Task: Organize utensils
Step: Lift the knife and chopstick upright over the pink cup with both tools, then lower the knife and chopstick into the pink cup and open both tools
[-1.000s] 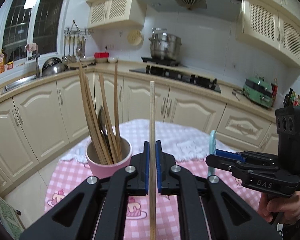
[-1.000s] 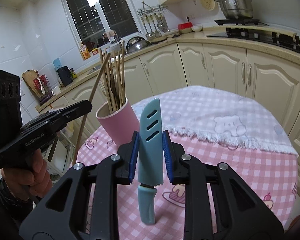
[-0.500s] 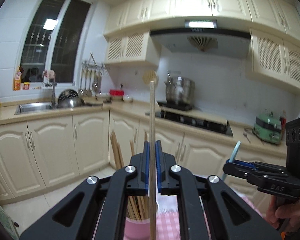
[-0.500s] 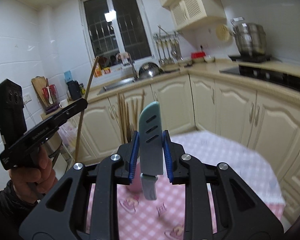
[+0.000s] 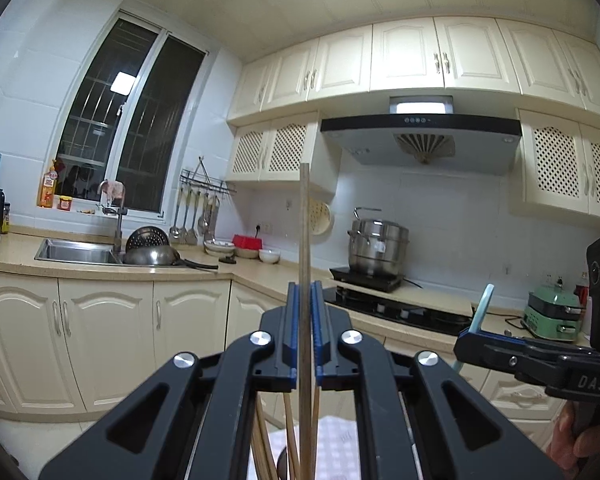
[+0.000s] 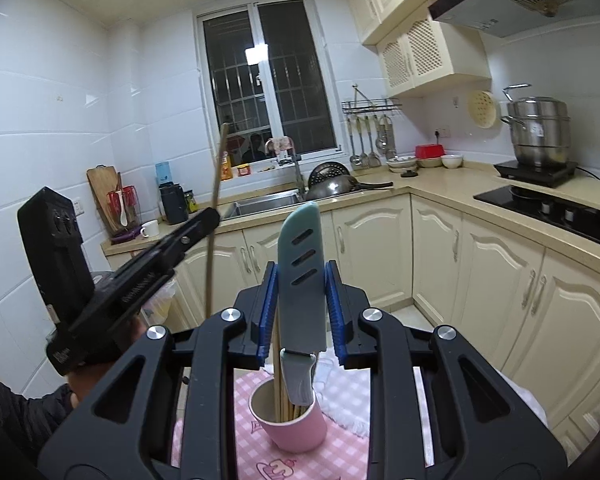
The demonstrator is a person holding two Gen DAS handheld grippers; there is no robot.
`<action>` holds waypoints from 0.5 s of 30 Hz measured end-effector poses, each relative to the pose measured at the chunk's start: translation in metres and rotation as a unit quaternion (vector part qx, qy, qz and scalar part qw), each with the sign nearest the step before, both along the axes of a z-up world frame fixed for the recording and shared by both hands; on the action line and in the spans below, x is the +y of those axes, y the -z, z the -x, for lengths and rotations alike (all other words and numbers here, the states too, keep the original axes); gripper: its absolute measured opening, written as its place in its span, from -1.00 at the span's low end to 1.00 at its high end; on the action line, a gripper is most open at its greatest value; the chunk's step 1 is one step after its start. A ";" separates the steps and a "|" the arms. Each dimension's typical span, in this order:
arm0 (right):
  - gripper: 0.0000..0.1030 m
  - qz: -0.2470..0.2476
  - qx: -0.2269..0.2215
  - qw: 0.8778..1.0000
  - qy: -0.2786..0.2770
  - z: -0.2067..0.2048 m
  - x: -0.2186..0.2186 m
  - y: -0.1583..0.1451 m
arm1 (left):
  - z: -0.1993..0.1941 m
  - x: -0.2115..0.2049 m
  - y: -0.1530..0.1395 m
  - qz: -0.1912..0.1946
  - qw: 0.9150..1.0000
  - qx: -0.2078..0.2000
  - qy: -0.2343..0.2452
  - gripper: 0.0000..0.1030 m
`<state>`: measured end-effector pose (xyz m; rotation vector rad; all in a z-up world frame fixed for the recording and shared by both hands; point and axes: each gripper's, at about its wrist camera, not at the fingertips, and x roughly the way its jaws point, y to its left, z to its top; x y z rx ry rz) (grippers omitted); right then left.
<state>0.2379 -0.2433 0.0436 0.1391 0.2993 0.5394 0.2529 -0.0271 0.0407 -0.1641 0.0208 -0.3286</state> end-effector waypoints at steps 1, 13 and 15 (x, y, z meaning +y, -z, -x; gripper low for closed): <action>-0.54 0.002 0.000 1.000 -0.004 -0.002 0.004 -0.001 | -0.003 0.001 0.000 0.001 1.000 0.000 0.000 -0.89; -0.54 0.020 0.037 0.999 -0.026 -0.027 0.029 0.017 | -0.037 0.002 0.034 0.019 0.999 0.031 -0.007 -0.89; -0.54 0.022 0.043 0.998 -0.027 -0.030 0.031 0.020 | -0.039 0.002 0.041 0.020 0.999 0.037 -0.007 -0.89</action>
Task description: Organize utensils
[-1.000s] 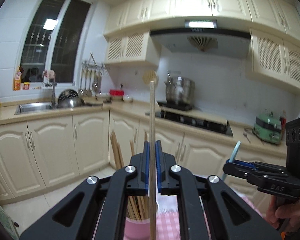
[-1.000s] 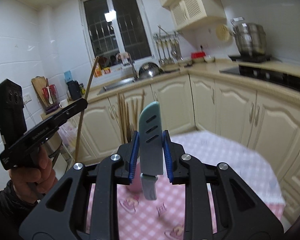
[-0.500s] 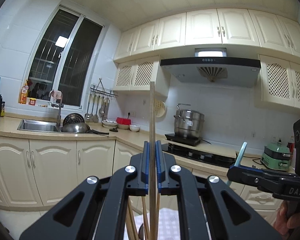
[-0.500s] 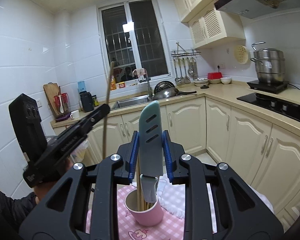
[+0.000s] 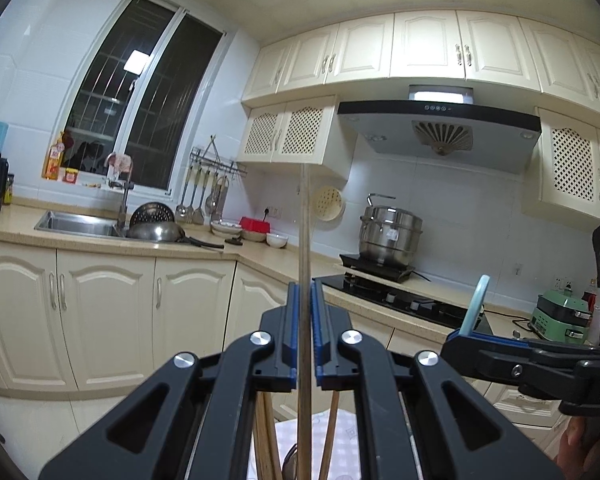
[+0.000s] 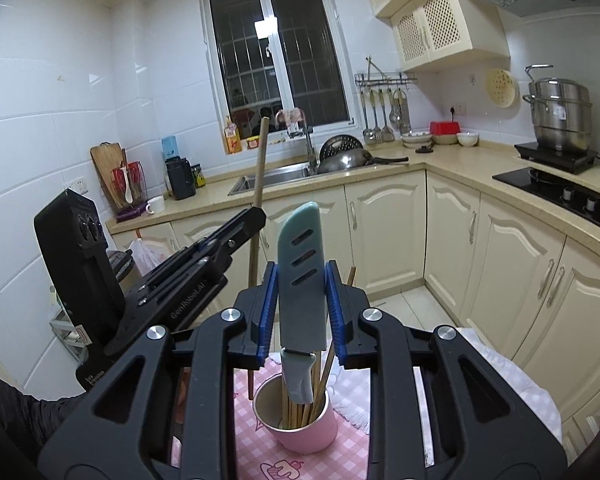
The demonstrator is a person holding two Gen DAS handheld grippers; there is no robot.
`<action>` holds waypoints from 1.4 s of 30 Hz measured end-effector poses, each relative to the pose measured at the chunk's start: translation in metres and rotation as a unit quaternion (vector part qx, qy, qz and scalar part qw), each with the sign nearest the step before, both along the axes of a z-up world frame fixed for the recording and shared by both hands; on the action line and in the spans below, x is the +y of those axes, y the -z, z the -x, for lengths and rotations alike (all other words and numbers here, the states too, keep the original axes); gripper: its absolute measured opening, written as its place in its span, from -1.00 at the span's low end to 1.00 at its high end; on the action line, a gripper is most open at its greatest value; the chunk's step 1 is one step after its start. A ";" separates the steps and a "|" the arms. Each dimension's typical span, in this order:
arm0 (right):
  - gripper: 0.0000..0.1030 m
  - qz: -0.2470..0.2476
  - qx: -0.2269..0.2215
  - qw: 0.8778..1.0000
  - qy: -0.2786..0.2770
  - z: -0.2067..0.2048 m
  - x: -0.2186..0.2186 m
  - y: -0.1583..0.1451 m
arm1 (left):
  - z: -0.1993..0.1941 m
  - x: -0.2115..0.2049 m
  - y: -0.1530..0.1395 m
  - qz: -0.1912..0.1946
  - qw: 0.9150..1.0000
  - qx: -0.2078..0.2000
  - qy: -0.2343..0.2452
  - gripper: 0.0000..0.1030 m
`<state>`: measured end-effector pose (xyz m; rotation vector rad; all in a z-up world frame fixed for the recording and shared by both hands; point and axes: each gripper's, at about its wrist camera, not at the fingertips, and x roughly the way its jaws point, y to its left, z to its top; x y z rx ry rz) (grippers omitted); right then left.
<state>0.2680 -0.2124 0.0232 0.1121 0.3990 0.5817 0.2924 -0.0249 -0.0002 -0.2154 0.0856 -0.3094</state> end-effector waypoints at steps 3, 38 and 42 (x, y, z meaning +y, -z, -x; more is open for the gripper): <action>-0.54 0.003 0.010 1.000 -0.002 -0.005 0.004 0.006 | -0.005 0.001 0.012 -0.001 1.000 0.010 0.000 -0.89; 0.88 -0.042 0.057 0.992 0.101 0.049 -0.036 0.015 | 0.117 0.025 -0.022 -0.125 0.983 0.085 -0.107 0.90; 0.88 -0.039 0.045 0.992 0.110 0.076 -0.037 0.016 | 0.147 0.022 -0.026 -0.141 0.979 0.088 -0.115 0.90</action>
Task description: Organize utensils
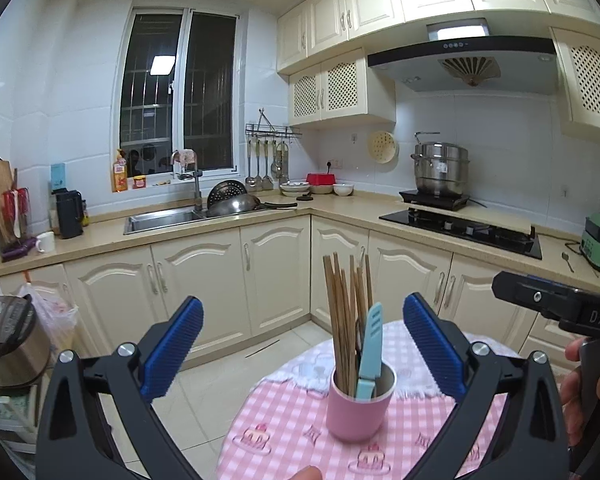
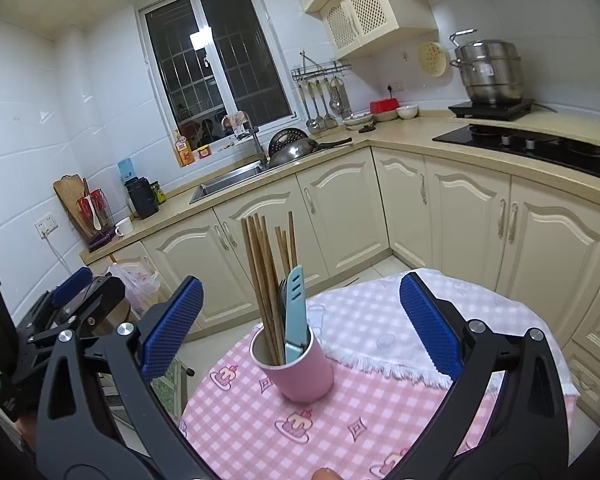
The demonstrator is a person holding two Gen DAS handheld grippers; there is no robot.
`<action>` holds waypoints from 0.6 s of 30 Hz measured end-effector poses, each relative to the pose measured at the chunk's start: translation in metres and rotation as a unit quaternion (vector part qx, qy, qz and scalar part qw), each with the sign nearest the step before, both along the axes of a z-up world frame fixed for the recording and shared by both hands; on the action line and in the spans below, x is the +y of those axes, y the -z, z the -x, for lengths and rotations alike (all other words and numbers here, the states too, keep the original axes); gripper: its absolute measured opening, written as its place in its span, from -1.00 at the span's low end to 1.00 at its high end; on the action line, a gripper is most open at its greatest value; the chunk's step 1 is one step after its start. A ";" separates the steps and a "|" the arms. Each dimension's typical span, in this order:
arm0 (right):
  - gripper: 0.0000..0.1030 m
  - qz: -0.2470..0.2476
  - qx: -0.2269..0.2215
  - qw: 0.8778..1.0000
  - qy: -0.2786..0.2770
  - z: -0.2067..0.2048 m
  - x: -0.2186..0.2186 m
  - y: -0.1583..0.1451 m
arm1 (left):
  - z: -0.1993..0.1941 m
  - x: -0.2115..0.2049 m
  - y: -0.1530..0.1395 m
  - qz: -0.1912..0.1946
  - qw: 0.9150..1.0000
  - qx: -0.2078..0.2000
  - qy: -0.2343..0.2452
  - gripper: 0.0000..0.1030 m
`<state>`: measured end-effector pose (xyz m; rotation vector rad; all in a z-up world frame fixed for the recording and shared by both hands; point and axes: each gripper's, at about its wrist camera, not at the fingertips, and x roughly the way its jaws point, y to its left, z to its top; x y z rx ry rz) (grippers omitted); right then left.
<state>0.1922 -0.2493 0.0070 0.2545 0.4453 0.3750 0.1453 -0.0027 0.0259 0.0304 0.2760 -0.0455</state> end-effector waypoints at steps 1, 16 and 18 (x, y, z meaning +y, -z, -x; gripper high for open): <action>0.88 0.003 -0.003 1.000 0.003 0.008 0.001 0.000 | 0.006 -0.001 0.000 -0.005 1.000 0.001 -0.002 0.90; 0.88 0.037 -0.037 0.997 0.047 0.103 0.012 -0.011 | 0.096 -0.006 -0.018 -0.001 1.000 -0.013 -0.008 0.90; 0.88 0.038 -0.036 0.997 0.053 0.111 0.012 -0.012 | 0.103 -0.006 -0.021 -0.002 1.000 -0.016 -0.011 0.90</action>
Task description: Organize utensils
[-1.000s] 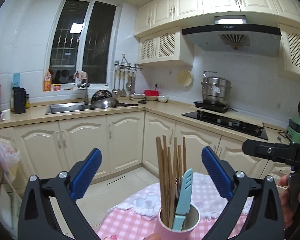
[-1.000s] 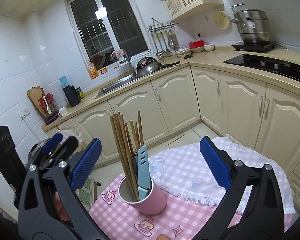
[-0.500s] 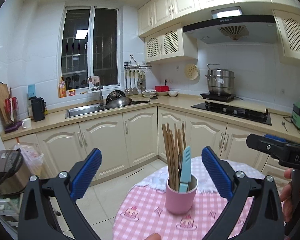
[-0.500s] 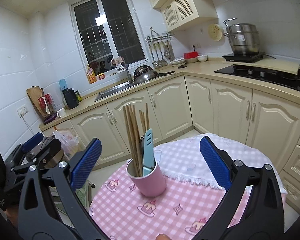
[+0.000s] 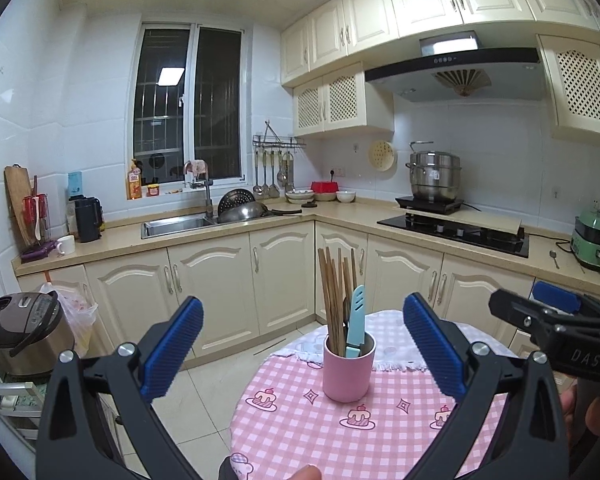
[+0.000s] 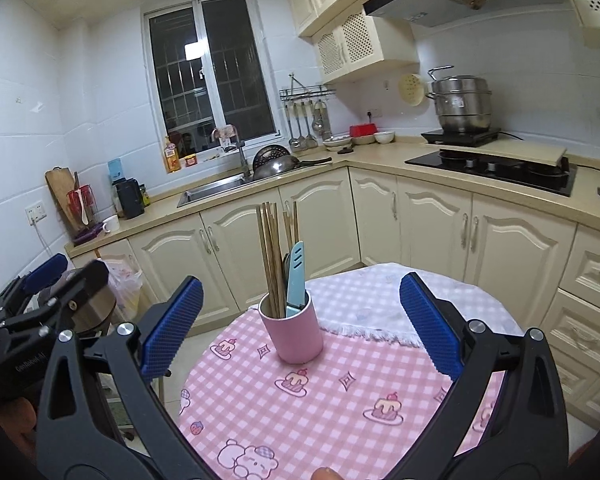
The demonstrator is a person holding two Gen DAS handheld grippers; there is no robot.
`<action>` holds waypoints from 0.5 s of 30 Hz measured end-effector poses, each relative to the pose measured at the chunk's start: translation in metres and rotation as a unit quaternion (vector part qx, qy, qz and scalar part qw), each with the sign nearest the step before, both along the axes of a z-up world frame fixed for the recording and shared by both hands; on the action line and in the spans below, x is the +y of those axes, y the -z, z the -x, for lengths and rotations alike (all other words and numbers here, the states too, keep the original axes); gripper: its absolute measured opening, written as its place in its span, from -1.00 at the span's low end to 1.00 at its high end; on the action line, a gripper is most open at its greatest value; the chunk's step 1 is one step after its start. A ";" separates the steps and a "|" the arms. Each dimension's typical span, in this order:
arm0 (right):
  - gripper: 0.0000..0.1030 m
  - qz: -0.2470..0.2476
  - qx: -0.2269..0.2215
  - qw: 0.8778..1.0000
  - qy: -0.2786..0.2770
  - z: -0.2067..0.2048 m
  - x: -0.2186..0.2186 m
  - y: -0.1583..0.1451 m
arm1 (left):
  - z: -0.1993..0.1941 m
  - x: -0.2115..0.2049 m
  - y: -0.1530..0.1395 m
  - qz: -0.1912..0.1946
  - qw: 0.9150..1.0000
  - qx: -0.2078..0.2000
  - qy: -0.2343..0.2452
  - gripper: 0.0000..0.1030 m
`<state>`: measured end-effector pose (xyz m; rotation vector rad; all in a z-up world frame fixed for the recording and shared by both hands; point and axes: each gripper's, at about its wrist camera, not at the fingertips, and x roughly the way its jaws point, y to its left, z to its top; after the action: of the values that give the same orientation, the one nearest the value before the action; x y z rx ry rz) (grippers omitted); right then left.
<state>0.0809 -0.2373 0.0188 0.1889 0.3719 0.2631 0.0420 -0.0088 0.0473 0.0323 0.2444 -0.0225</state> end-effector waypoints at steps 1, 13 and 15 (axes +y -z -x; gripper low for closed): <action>0.88 0.005 -0.002 1.000 0.005 0.005 0.001 -0.001 | 0.004 0.000 -0.002 -0.001 1.000 -0.001 -0.002 0.90; 0.88 0.018 -0.017 1.000 0.015 0.026 0.005 -0.006 | 0.024 -0.001 -0.006 0.006 1.000 -0.002 -0.004 0.90; 0.88 0.019 -0.017 1.000 0.016 0.027 0.006 -0.006 | 0.027 -0.001 -0.006 0.008 1.000 -0.002 -0.004 0.90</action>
<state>0.0537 -0.2313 0.0249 0.1534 0.3388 0.2283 0.0154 -0.0098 0.0535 0.0155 0.2413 -0.0159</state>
